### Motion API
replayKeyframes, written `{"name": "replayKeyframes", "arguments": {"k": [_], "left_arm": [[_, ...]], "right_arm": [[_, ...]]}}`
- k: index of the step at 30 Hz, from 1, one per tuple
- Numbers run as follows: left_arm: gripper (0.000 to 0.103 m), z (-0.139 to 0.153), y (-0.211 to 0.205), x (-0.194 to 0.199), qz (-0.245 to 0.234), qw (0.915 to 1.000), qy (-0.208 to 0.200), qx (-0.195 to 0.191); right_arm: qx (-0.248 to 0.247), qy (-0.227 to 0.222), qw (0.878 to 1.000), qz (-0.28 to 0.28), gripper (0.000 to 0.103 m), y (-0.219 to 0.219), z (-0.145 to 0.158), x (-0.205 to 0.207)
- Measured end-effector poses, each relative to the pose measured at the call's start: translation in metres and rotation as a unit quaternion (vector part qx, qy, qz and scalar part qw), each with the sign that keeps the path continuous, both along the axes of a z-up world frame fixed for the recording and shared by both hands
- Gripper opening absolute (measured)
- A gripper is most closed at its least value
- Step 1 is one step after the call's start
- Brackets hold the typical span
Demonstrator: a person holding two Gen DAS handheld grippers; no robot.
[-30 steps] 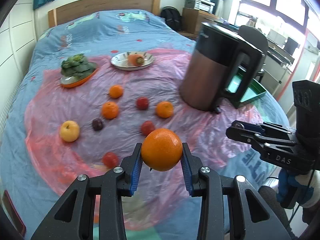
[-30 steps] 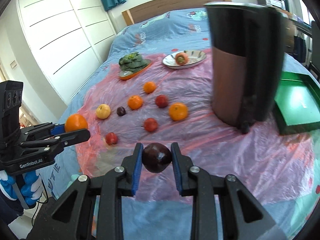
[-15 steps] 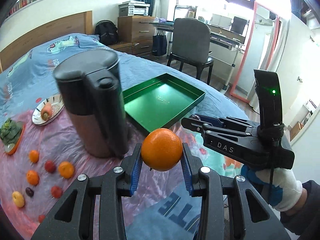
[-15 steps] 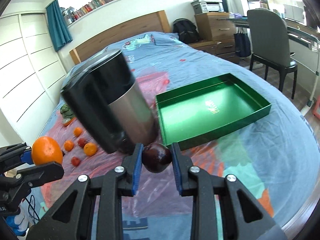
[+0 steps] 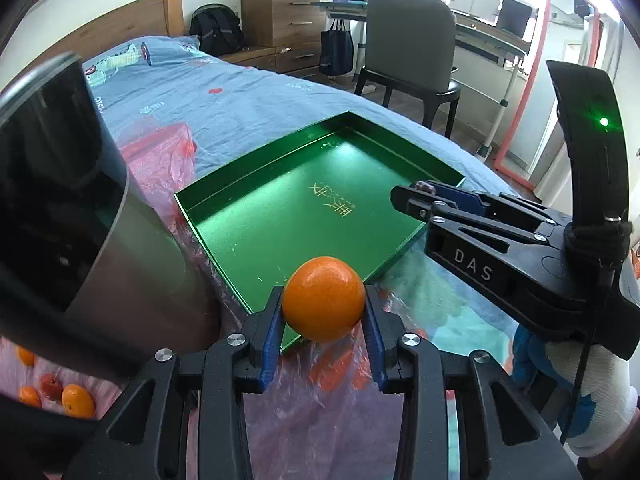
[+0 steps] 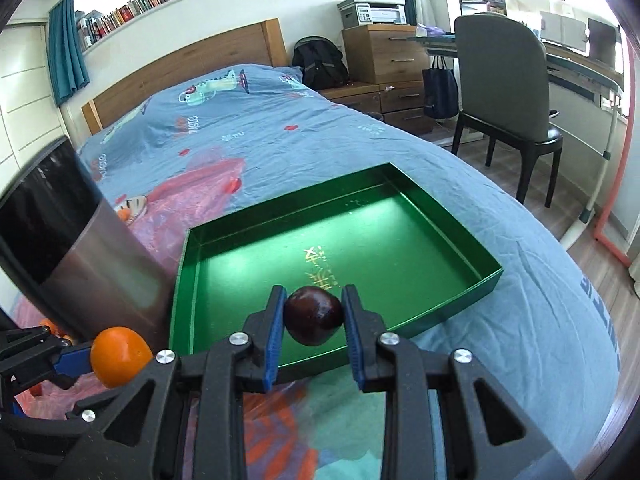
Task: Organize fruits
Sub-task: 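Carry the dark plum and orange over the green tray with both tools, then open the right tool to drop the plum while the left tool drops the orange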
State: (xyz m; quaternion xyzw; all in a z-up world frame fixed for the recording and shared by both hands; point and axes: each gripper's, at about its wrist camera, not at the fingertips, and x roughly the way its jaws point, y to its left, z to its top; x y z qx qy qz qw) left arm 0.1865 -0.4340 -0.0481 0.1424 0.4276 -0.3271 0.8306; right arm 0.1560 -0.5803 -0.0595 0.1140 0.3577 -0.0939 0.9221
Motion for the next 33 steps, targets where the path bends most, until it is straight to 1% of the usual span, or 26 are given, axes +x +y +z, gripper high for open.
{"name": "replayKeyframes", "arguments": {"k": [4, 7, 10, 14, 17, 19, 21, 22, 23, 24, 26, 28, 33], "left_arm": [[0.032, -0.020, -0.009, 0.017, 0.012, 0.9997, 0.011, 0.016], [0.032, -0.034, -0.017, 0.022, 0.019, 0.9991, 0.016, 0.034], [0.032, -0.048, -0.022, 0.029, 0.023, 0.9982, 0.027, 0.048], [0.032, -0.054, -0.022, 0.035, 0.031, 0.9974, 0.042, 0.050], [0.033, -0.058, -0.023, 0.040, 0.034, 0.9967, 0.048, 0.056], [0.033, -0.057, -0.023, 0.041, 0.039, 0.9965, 0.050, 0.054], [0.036, -0.054, -0.021, 0.038, 0.039, 0.9967, 0.050, 0.050], [0.039, -0.051, -0.020, 0.035, 0.037, 0.9972, 0.047, 0.045], [0.045, -0.048, -0.019, 0.035, 0.037, 0.9976, 0.040, 0.043], [0.052, -0.044, -0.018, 0.031, 0.038, 0.9979, 0.032, 0.041], [0.053, -0.038, -0.016, 0.023, 0.036, 0.9984, 0.024, 0.035], [0.053, -0.031, -0.013, 0.014, 0.032, 0.9988, 0.020, 0.030], [0.053, -0.008, 0.003, -0.027, 0.002, 0.9998, 0.000, 0.021]], "right_arm": [[-0.025, 0.033, 0.999, -0.003, 0.000, -0.016, -0.020, 0.023], [-0.037, 0.055, 0.998, -0.003, 0.000, -0.023, -0.034, 0.035], [-0.051, 0.072, 0.996, 0.004, 0.000, -0.022, -0.045, 0.042], [-0.058, 0.083, 0.995, 0.006, 0.000, -0.021, -0.051, 0.045], [-0.060, 0.093, 0.994, 0.006, 0.000, -0.022, -0.055, 0.046], [-0.065, 0.097, 0.993, 0.006, 0.000, -0.021, -0.055, 0.047], [-0.066, 0.098, 0.993, 0.005, 0.002, -0.021, -0.052, 0.046], [-0.066, 0.093, 0.994, 0.005, 0.005, -0.021, -0.048, 0.043], [-0.065, 0.086, 0.994, 0.006, 0.021, -0.021, -0.043, 0.040], [-0.066, 0.081, 0.995, 0.006, 0.049, -0.021, -0.038, 0.037], [-0.071, 0.072, 0.995, 0.007, 0.071, -0.020, -0.027, 0.030], [-0.072, 0.063, 0.995, 0.006, 0.072, -0.020, -0.016, 0.020], [-0.071, 0.045, 0.996, 0.006, 0.072, -0.010, 0.010, -0.016]]}}
